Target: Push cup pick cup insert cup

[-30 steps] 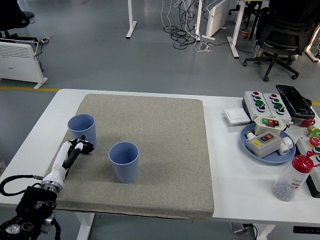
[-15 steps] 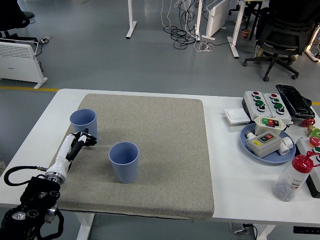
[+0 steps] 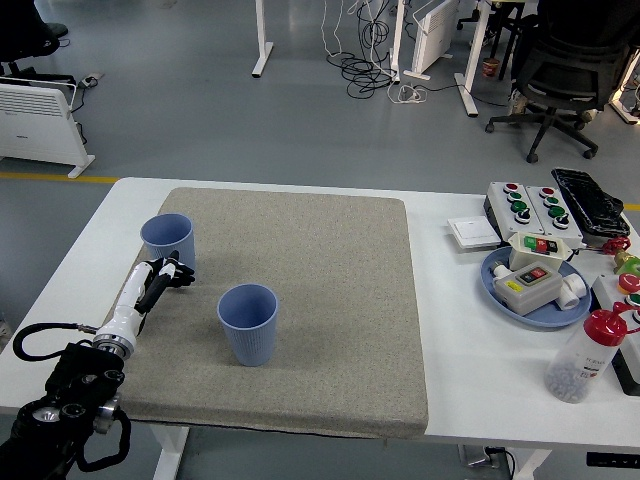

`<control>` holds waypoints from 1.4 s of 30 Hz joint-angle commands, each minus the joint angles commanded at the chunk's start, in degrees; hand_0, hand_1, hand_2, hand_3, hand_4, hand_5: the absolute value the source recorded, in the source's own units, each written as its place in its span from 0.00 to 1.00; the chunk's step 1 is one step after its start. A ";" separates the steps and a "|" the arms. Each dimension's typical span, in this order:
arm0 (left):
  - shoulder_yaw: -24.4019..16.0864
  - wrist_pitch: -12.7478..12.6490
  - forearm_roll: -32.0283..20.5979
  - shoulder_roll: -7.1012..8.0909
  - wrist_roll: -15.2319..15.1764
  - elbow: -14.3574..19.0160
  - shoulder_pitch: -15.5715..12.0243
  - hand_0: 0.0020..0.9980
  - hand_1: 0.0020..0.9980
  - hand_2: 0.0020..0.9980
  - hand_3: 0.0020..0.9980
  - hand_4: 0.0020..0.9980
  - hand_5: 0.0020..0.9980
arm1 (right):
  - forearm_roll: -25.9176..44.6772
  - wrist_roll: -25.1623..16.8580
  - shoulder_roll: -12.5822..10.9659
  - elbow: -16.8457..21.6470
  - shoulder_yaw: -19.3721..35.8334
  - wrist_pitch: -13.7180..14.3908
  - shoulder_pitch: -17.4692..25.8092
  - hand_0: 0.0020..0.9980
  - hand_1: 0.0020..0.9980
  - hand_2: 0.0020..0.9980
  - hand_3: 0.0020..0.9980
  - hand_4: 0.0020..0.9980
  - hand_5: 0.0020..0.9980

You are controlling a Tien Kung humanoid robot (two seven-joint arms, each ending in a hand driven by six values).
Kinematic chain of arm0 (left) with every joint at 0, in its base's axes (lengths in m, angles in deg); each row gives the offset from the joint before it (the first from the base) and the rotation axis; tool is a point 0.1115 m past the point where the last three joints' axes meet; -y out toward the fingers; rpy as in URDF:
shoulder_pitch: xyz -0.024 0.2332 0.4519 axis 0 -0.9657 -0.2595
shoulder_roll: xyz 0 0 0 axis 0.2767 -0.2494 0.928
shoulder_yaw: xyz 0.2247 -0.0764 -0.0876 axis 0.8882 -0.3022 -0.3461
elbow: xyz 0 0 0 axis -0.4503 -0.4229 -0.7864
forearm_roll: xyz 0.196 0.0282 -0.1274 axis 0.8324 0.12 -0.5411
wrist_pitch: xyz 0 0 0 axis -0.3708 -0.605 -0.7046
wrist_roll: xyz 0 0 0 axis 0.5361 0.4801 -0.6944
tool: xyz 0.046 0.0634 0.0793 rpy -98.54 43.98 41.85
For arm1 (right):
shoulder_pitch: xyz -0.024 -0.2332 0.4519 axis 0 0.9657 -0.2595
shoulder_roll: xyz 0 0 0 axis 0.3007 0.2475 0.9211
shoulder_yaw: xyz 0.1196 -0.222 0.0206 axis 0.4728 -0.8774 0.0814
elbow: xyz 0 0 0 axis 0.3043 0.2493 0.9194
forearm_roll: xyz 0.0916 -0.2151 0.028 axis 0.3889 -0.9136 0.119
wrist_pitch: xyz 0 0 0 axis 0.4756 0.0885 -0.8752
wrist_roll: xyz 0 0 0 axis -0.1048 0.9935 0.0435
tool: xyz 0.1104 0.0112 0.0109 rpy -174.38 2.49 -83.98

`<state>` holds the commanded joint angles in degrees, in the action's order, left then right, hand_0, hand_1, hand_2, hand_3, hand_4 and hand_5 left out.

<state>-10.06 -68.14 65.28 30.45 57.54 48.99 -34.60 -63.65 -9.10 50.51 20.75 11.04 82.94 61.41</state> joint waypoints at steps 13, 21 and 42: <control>0.11 -0.25 0.70 0.21 0.32 0.05 0.40 0.65 0.53 0.48 0.44 0.52 1.00 | 0.16 -0.07 0.00 0.03 -0.13 0.01 0.00 0.70 0.64 0.67 0.59 0.08 0.46; -8.59 -0.28 7.43 3.74 5.86 12.27 -5.75 0.64 0.53 0.49 0.45 0.52 1.00 | 1.10 -0.41 -0.09 -0.06 -0.66 0.04 -0.02 0.71 0.64 0.66 0.59 0.08 0.46; -17.38 8.91 35.41 14.82 26.03 53.75 -15.30 0.90 0.92 0.89 0.75 0.92 0.89 | 2.74 -0.72 -0.11 -0.18 -1.33 0.12 0.49 0.70 0.64 0.66 0.59 0.08 0.46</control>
<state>-27.44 -59.23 100.69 45.27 83.57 102.74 -49.90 -60.91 -9.81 50.39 20.57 9.72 83.06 61.90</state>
